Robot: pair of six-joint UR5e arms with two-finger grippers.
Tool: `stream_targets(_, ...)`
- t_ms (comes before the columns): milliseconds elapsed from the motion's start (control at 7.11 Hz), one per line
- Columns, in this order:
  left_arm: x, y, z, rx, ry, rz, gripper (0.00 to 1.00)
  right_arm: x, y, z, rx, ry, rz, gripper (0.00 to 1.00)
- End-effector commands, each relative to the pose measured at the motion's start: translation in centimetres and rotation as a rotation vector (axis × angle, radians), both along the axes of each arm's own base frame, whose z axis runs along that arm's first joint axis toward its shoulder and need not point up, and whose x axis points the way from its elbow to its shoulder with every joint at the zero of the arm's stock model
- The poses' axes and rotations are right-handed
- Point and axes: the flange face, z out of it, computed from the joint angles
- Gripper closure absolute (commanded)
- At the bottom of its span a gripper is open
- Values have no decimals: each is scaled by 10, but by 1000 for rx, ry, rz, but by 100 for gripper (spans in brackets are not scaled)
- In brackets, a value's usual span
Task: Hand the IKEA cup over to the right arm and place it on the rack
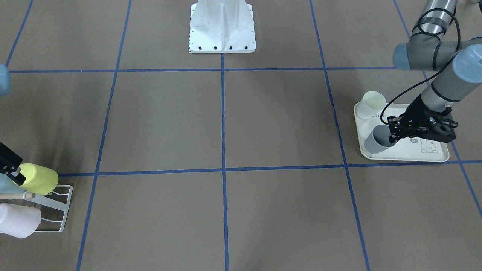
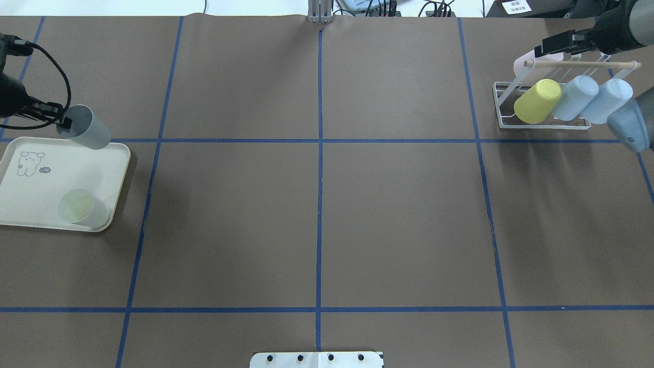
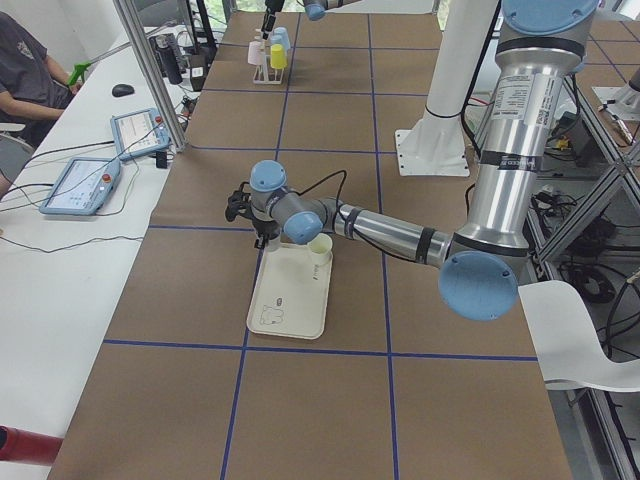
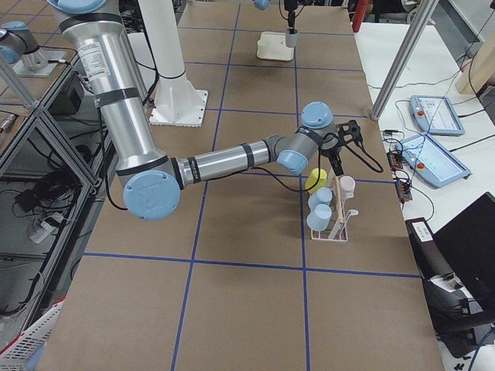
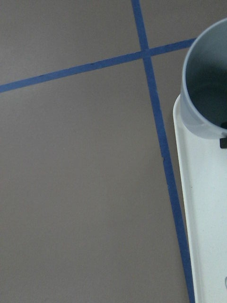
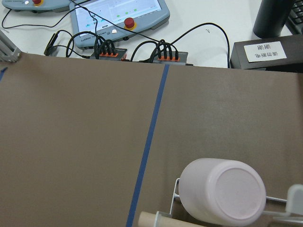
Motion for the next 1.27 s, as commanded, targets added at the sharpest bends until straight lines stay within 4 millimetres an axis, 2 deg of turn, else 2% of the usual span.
stream_targets(0, 3, -11, -74, -75, 110, -99, 100, -21, 15, -36, -81, -116, 49, 3)
stream_targets(141, 32, -15, -122, -129, 193, -133, 100, -31, 29, -65, -129, -197, 75, 3)
stream_targets(281, 77, -12, -170, -198, 281, -140, 100, -38, 47, -99, -193, -296, 103, 3)
stream_targets(422, 108, -9, -217, -219, 360, -176, 100, -49, 64, -121, -213, -366, 96, 3)
stream_targets(563, 148, 7, -249, -224, 444, -178, 100, -65, 82, -136, -223, -491, 67, 2)
stream_targets(703, 171, 24, -267, -237, 555, -219, 100, -86, 106, -146, -245, -651, 10, 2)
stream_targets(985, 211, 37, -308, -333, 874, -273, 100, -96, 141, -174, -287, -900, -91, 3)
stream_targets(1126, 229, 42, -304, -378, 1037, -254, 100, -96, 149, -185, -291, -986, -117, 3)
